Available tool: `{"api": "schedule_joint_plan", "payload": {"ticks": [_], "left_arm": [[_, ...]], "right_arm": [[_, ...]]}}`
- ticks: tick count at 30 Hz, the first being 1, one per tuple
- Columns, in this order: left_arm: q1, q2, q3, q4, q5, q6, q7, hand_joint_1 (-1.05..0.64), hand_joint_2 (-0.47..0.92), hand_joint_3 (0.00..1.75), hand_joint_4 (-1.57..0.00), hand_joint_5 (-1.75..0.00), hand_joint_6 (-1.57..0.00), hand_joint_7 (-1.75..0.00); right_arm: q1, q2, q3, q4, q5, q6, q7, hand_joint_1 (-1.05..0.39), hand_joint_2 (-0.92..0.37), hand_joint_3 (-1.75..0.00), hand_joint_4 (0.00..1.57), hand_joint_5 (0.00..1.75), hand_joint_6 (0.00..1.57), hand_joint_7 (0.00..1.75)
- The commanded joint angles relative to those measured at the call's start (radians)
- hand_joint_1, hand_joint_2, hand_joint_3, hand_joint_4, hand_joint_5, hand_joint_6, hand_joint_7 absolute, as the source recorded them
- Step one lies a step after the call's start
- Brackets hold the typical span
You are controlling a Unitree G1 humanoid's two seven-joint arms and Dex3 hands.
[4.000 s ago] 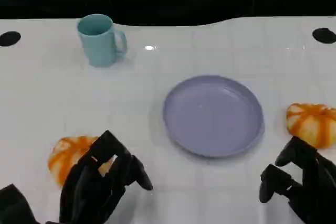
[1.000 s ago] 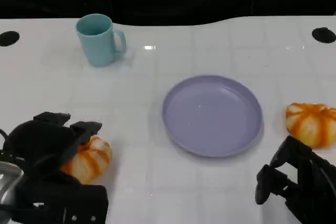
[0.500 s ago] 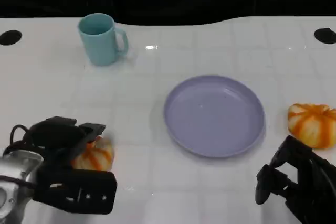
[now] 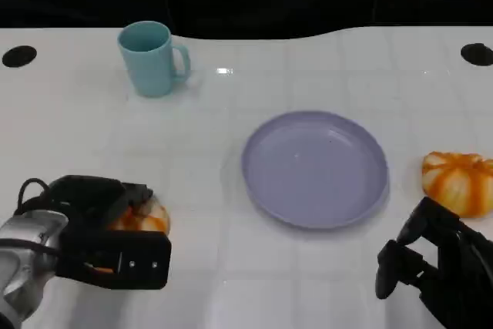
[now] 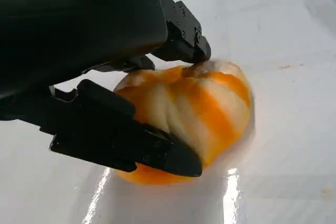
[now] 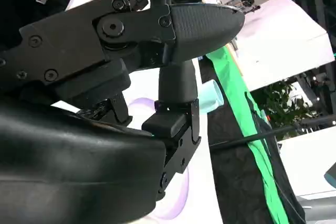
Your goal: Grasp the bread from the table and place it into the plate.
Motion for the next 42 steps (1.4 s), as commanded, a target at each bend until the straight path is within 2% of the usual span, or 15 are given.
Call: {"api": "schedule_joint_plan", "payload": {"ticks": [1,2,4,5,7,9,11,15,21,23,24,27,32,42], "left_arm": [[0.011,-0.018,0.003,0.071,-0.032,-0.029,0.114,-0.32,0.92,0.24,-0.70,-1.51,-1.05,-0.25],[0.010,-0.018,0.003,0.078,-0.034,-0.041,0.146,-0.32,0.92,0.24,-0.74,-1.59,-1.08,-0.42],[0.013,-0.022,0.005,0.088,-0.036,-0.068,0.229,-0.30,0.92,0.30,-0.81,-1.71,-0.82,-1.27],[0.013,-0.022,0.005,0.093,-0.037,-0.077,0.253,-0.29,0.92,0.32,-0.84,-1.73,-0.71,-1.55],[0.010,-0.022,0.000,0.104,-0.039,-0.085,0.273,-0.29,0.92,0.33,-0.85,-1.74,-0.66,-1.70],[0.019,-0.030,0.022,0.113,-0.063,-0.151,0.369,-0.26,0.92,0.36,-0.88,-1.75,-0.66,-1.74],[0.033,-0.039,0.050,0.111,-0.096,-0.214,0.450,-0.24,0.80,0.75,-0.93,-1.75,-0.67,-1.74],[0.045,-0.044,0.071,0.095,-0.136,-0.251,0.470,-0.25,0.68,1.00,-0.92,-1.75,-0.68,-1.75],[0.062,-0.064,0.118,0.019,-0.229,-0.245,0.406,-0.20,0.60,0.99,-0.86,-1.75,-0.68,-1.75],[0.068,-0.070,0.135,-0.009,-0.263,-0.244,0.380,-0.22,0.57,1.11,-0.85,-1.75,-0.69,-1.75],[0.072,-0.074,0.146,-0.029,-0.288,-0.235,0.353,-0.22,0.52,1.23,-0.86,-1.75,-0.71,-1.75],[0.082,-0.082,0.174,-0.083,-0.339,-0.209,0.298,-0.21,0.48,1.34,-0.87,-1.75,-0.73,-1.75],[0.092,-0.100,0.209,-0.171,-0.389,-0.162,0.246,-0.19,0.44,1.40,-0.91,-1.75,-0.75,-1.75],[0.075,-0.154,0.242,-0.239,-0.436,-0.130,0.219,-0.12,0.38,1.46,-0.93,-1.75,-0.76,-1.75]], "right_arm": [[0.001,-0.014,-0.012,-0.003,0.009,0.002,0.001,-0.60,-0.92,-0.37,0.74,1.75,0.59,1.58],[0.001,-0.015,-0.011,-0.004,0.008,0.003,0.000,-0.60,-0.92,-0.37,0.74,1.75,0.59,1.58],[0.001,-0.016,-0.010,-0.007,0.005,0.005,-0.003,-0.60,-0.92,-0.37,0.74,1.75,0.60,1.59],[0.001,-0.017,-0.010,-0.008,0.004,0.005,-0.003,-0.60,-0.92,-0.37,0.74,1.75,0.60,1.59],[0.001,-0.017,-0.010,-0.008,0.004,0.006,-0.004,-0.60,-0.92,-0.37,0.74,1.75,0.60,1.59],[-0.002,-0.016,-0.010,-0.002,0.003,0.003,-0.004,-0.60,-0.92,-0.37,0.74,1.75,0.60,1.59],[-0.006,-0.016,-0.011,0.007,0.004,0.000,0.000,-0.59,-0.92,-0.38,0.74,1.75,0.60,1.59],[-0.011,-0.019,-0.016,0.024,0.008,-0.001,0.008,-0.59,-0.92,-0.38,0.74,1.75,0.60,1.59],[-0.020,-0.017,-0.024,0.047,0.020,-0.004,0.018,-0.59,-0.92,-0.38,0.75,1.75,0.59,1.59],[-0.019,-0.016,-0.024,0.045,0.022,0.003,0.013,-0.59,-0.92,-0.39,0.75,1.75,0.59,1.59],[-0.019,-0.017,-0.024,0.043,0.021,0.007,0.010,-0.59,-0.92,-0.39,0.75,1.75,0.59,1.59],[-0.018,-0.019,-0.022,0.039,0.012,0.011,0.002,-0.60,-0.92,-0.39,0.75,1.75,0.59,1.59],[-0.020,-0.020,-0.017,0.040,0.000,0.007,-0.001,-0.60,-0.92,-0.40,0.75,1.75,0.59,1.61],[-0.021,-0.014,-0.016,0.040,-0.005,0.008,-0.014,-0.59,-0.92,-0.37,0.75,1.75,0.59,1.61]]}}
